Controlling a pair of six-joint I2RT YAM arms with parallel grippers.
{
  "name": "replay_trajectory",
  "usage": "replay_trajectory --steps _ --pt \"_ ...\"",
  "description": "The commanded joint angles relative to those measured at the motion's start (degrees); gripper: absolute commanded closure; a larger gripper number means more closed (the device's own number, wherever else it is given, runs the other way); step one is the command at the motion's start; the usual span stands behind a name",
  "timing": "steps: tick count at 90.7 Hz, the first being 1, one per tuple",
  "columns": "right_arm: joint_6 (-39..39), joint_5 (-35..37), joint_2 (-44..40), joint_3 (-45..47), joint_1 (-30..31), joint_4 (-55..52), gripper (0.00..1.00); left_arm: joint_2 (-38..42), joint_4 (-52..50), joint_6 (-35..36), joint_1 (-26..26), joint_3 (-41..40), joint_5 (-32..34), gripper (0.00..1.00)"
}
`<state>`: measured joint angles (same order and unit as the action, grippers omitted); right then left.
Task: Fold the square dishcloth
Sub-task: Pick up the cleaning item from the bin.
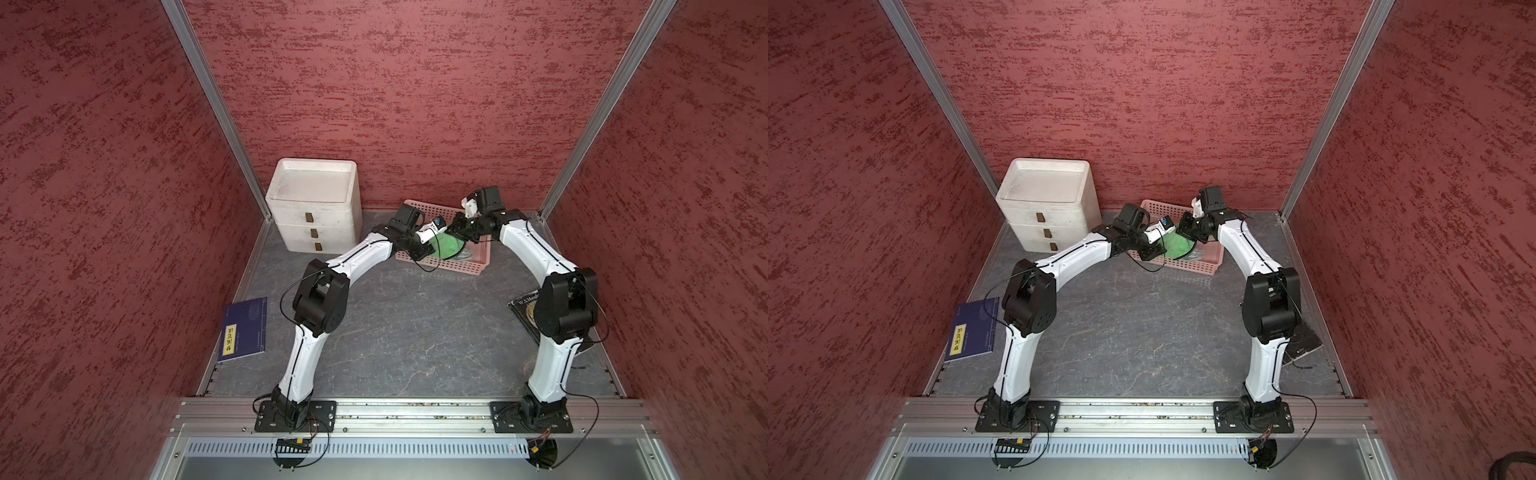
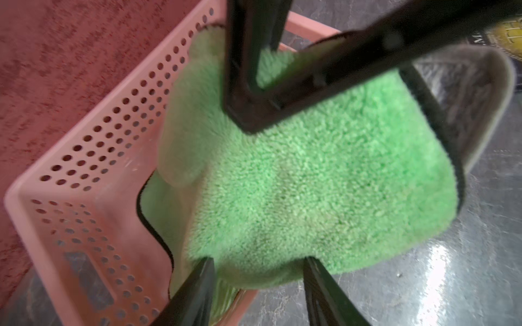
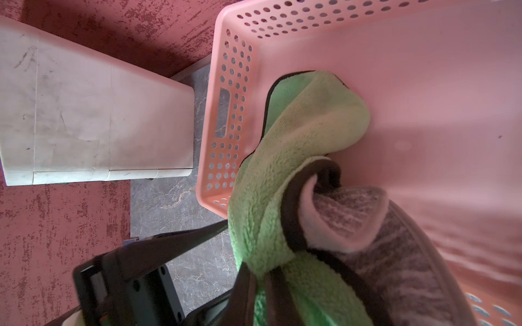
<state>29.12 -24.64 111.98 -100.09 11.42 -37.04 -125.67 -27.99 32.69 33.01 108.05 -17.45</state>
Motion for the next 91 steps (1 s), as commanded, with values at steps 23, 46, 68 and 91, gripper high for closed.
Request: replay_trajectory --steps 23,46,68,91 --pt "-1.9 0.46 -0.89 1.03 -0.62 1.8 0.86 -2.16 -4.95 0.14 -0.77 6.1 -2.46 1.0" --pt "-2.97 5.43 -1.4 3.25 -1.57 1.43 0.47 3.25 -4.2 0.38 -2.87 3.6 0.62 1.0" --pt "-3.91 11.73 -5.44 8.08 -1.5 3.41 0.13 10.6 -0.34 1.7 -4.9 -0.55 5.1 1.0" --pt "-4.69 16.19 -11.68 13.24 -1.36 4.67 0.03 15.95 0.1 0.22 -5.71 1.33 8.99 1.0"
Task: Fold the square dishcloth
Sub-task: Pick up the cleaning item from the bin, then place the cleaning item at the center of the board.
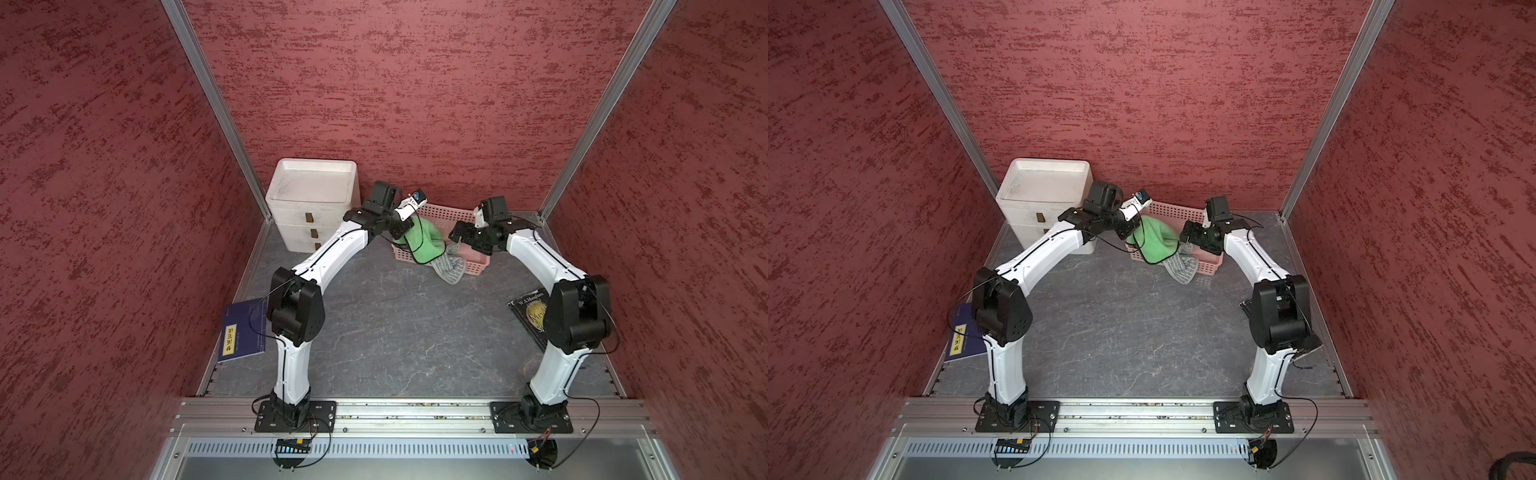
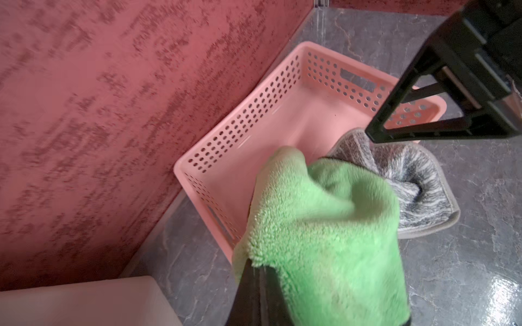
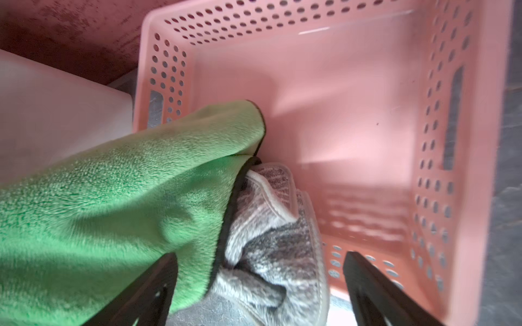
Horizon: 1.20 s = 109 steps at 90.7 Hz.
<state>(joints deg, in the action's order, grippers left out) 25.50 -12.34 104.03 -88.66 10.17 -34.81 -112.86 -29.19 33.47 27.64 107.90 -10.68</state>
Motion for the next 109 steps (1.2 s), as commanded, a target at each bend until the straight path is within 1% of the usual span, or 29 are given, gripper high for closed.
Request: replay_trajectory --steps 1,10,20,31,43,50,58,66,73,78,82,86,92,98,102,109 --pt "-1.19 3.93 -3.95 2.04 -0.04 2.5 0.03 3.46 0.96 -0.76 -0.36 1.77 2.14 1.0" --pt "-3.3 5.48 -6.86 3.82 2.06 3.44 0.02 6.59 -2.84 -1.63 -0.56 4.18 1.4 1.0" --pt "-7.61 8.43 -12.42 7.47 7.19 6.26 0.02 12.24 -8.32 -1.13 -0.48 4.29 0.21 1.0" --pt "-12.69 14.37 -20.75 14.04 14.64 12.57 0.02 20.02 -12.69 0.21 -0.52 0.7 0.11 1.0" --pt "-15.92 17.83 -29.77 22.15 22.57 19.19 0.02 30.54 -20.64 1.86 0.57 -4.99 -1.25 1.0" --pt "-18.04 20.66 -35.11 26.79 27.09 22.07 0.02 36.68 -26.5 2.23 2.38 -9.73 -2.22 1.0" --pt "-19.4 24.03 -40.34 30.58 31.75 22.2 0.02 43.13 -34.27 3.07 6.2 -15.8 -2.19 1.0" --pt "-18.04 25.07 -43.99 31.69 33.13 18.52 0.02 49.45 -40.74 2.45 11.01 -21.06 -2.32 1.0" --pt "-16.12 26.14 -45.97 32.22 33.18 15.59 0.02 51.86 -47.17 -0.35 13.42 -22.19 -5.68 1.0" --pt "-15.07 27.37 -46.25 32.29 33.15 13.76 0.01 52.94 -50.42 -1.22 14.64 -23.69 -10.05 1.0" --pt "-14.36 28.74 -45.56 31.94 33.2 12.32 0.01 53.42 -50.87 -1.76 15.47 -25.34 -11.29 1.0" --pt "-13.59 29.75 -44.27 31.37 33.14 10.92 0.01 53.34 -49.3 -2.15 15.6 -27.45 -11.54 1.0" --pt "-12.12 30.64 -41.87 30.41 33.16 9.22 0.01 51.52 -44.38 -2.33 14.64 -31.06 -9.19 1.0" --pt "-10.1 29.87 -39.36 30.29 33.16 8.64 0.02 47.03 -39.0 -1.24 11.55 -35.03 -7.45 1.0" --pt "-8.73 29.35 -38.45 30.54 33.17 8.52 0.01 42.5 -35.11 -0.98 8.72 -36.41 -6.85 1.0" --pt "-6.41 29.1 -38.16 32.43 33.16 8.99 0.02 31.32 -28.7 -1.86 4.02 -36.06 -4.08 1.0"
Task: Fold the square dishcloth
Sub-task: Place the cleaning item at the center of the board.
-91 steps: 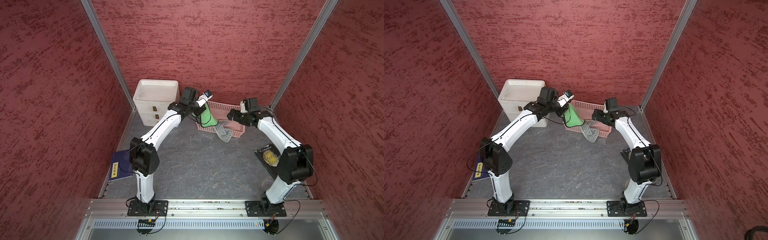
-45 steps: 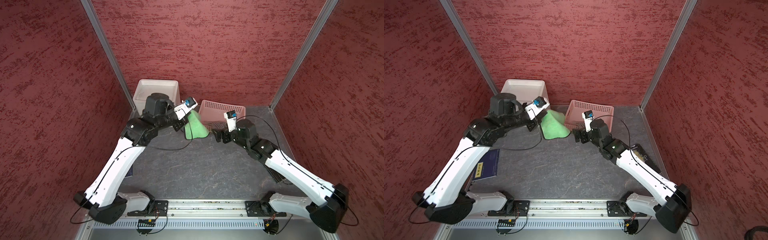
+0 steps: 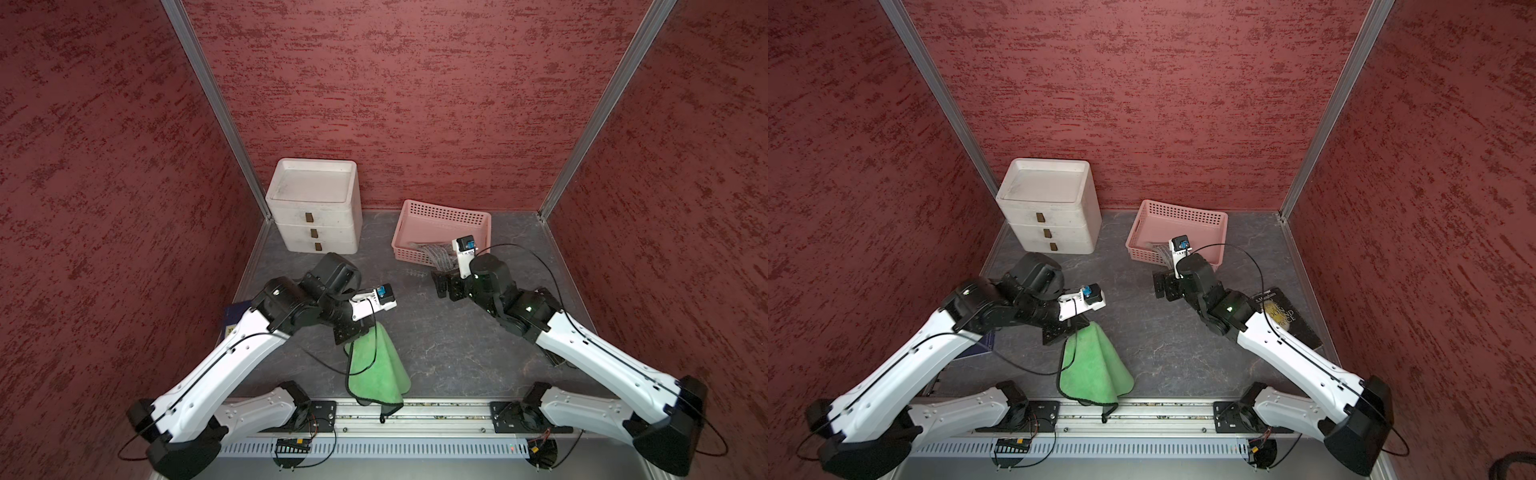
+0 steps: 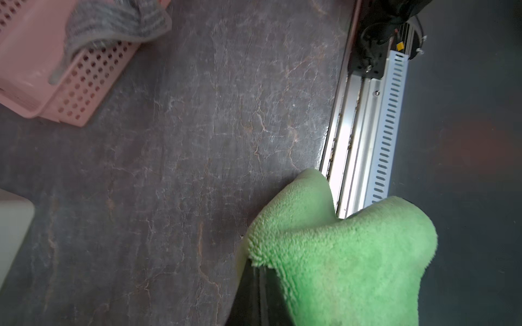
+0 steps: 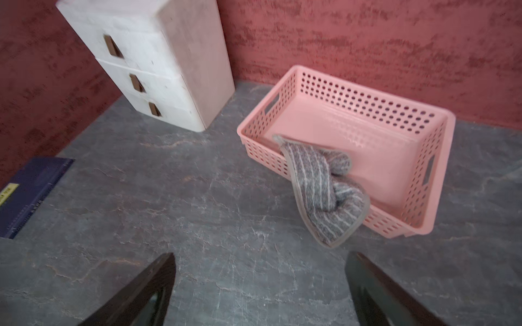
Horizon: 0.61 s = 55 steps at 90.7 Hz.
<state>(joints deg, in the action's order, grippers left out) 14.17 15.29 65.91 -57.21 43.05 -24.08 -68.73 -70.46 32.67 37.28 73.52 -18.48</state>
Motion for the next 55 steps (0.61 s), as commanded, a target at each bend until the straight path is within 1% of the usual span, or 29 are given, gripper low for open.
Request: replay_trajectory --steps 1,6,10,15,19,21,26,29,37,43,50,55 --pt "5.12 1.57 -0.1 1.28 0.28 -1.67 0.02 -14.58 13.52 -1.39 -6.16 -1.39 4.38 1.0" --pt "6.44 2.07 -0.64 2.95 0.29 -1.57 0.01 -21.66 18.31 -3.58 -7.43 0.64 9.49 1.0" --pt "7.54 2.46 -1.31 4.34 0.34 -1.52 0.02 -26.69 21.97 -4.92 -8.3 2.54 12.33 1.0" --pt "8.72 2.78 -2.41 5.86 0.44 -1.76 0.01 -30.86 25.44 -6.37 -8.44 4.78 14.14 1.0" --pt "9.67 2.77 -3.42 7.21 0.61 -1.8 0.02 -32.46 27.59 -7.43 -8.53 5.94 13.9 0.87" --pt "9.89 2.65 -3.82 7.99 0.76 -1.82 0.01 -32.77 28.41 -7.99 -8.53 6.49 13.75 0.78" --pt "10.59 2.41 -5.12 9.37 1.37 -2.07 0.01 -32.45 29.17 -8.93 -8.81 7.75 12.82 0.45" --pt "10.87 2.37 -5.63 10.03 1.82 -2.37 0.02 -31.11 29.61 -9.16 -9.23 7.93 12.43 0.36" --pt "11.11 1.69 -6.49 11.63 3.48 -2.56 0.01 -25.95 29.69 -7.39 -10.7 6.53 11.22 0.2" --pt "10.56 -0.25 -6.21 12.73 5.17 -1.7 0.01 -21.59 28.01 -4.86 -12.43 4.58 9.77 0.17" --pt "9.31 -1.9 -4.45 13.31 8.66 0.52 0.02 -15.45 25.22 -2.47 -15.12 0.59 6.39 0.16" --pt "8.52 -2.76 -2.6 13.27 11.52 2.5 0.02 -11.24 24.21 -1.02 -17.22 -3.7 4.07 0.17"
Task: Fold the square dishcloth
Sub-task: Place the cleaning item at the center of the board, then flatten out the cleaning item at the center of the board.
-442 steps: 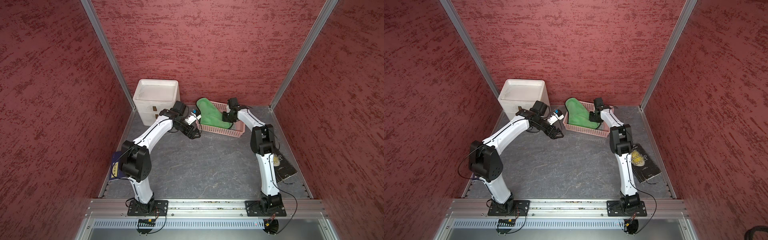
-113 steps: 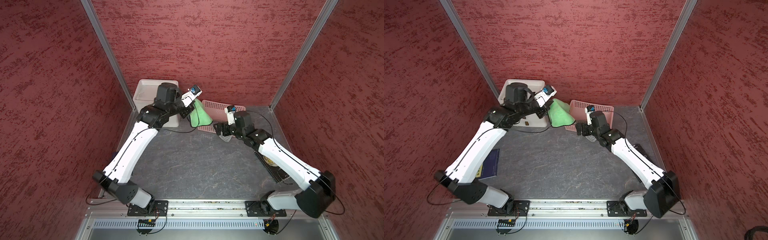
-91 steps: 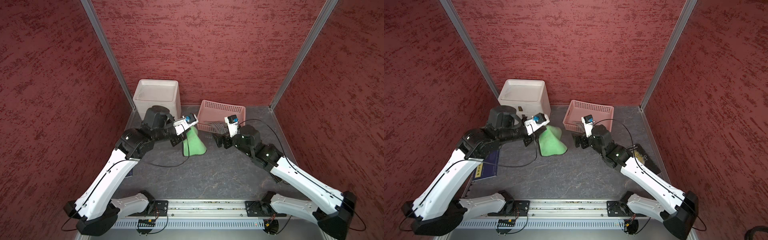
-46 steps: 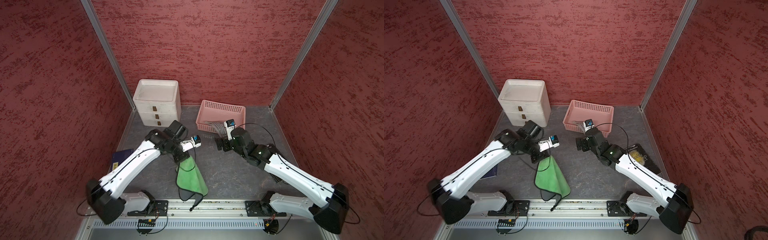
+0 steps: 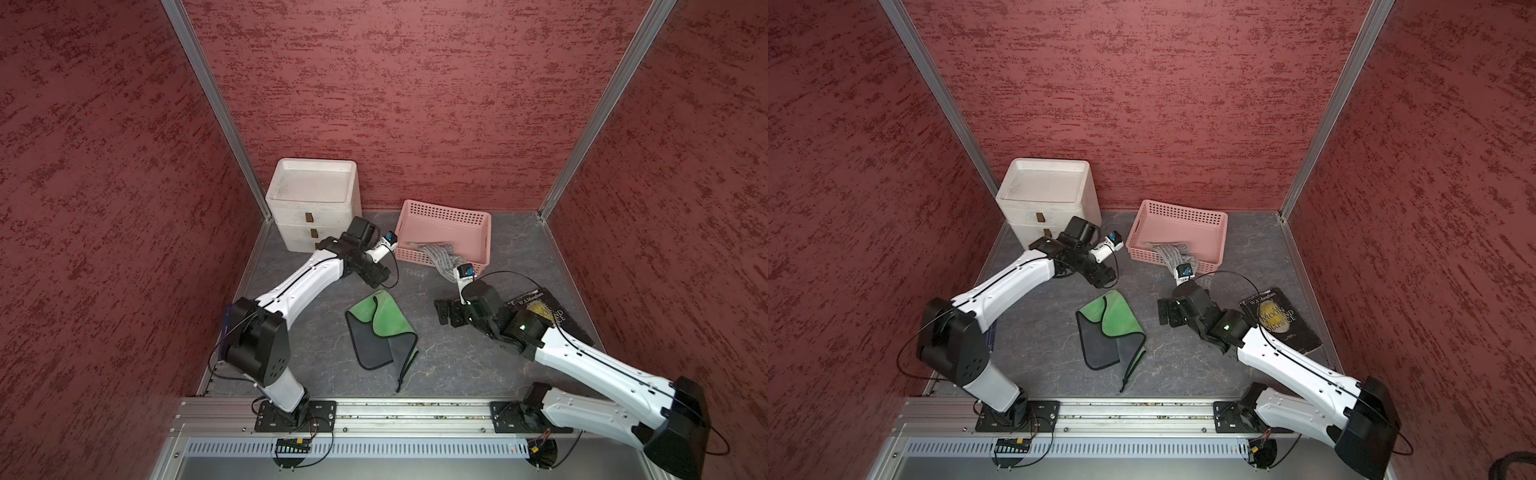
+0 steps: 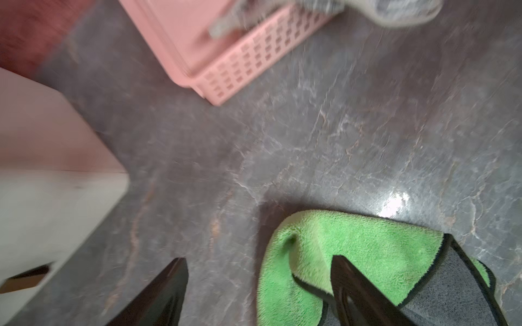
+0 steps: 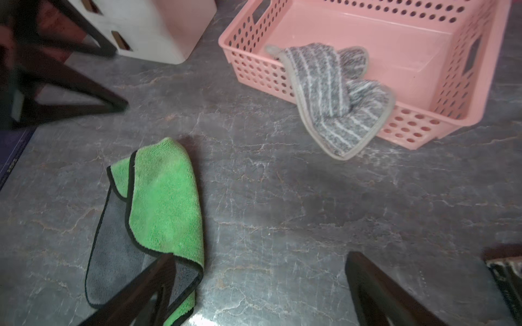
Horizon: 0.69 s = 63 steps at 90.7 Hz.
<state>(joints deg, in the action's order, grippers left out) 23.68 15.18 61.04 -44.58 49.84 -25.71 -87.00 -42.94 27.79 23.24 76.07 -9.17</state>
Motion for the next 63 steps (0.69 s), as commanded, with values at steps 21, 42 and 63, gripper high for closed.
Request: replay_trajectory --steps 21,42,63 --pt "-5.68 -2.51 17.77 -7.03 18.53 10.09 0.06 16.53 -7.9 10.29 -17.35 -19.72 -16.11 0.22" --pt "-7.17 -1.37 38.61 -19.51 20.64 8.96 0.12 18.54 -9.44 13.15 -21.85 -26.37 -18.49 0.22" --pt "-7.72 8.84 48.23 -28.04 20.51 4.89 0.25 22.2 -9.18 11.8 -20.73 -29.6 -19.33 0.24"
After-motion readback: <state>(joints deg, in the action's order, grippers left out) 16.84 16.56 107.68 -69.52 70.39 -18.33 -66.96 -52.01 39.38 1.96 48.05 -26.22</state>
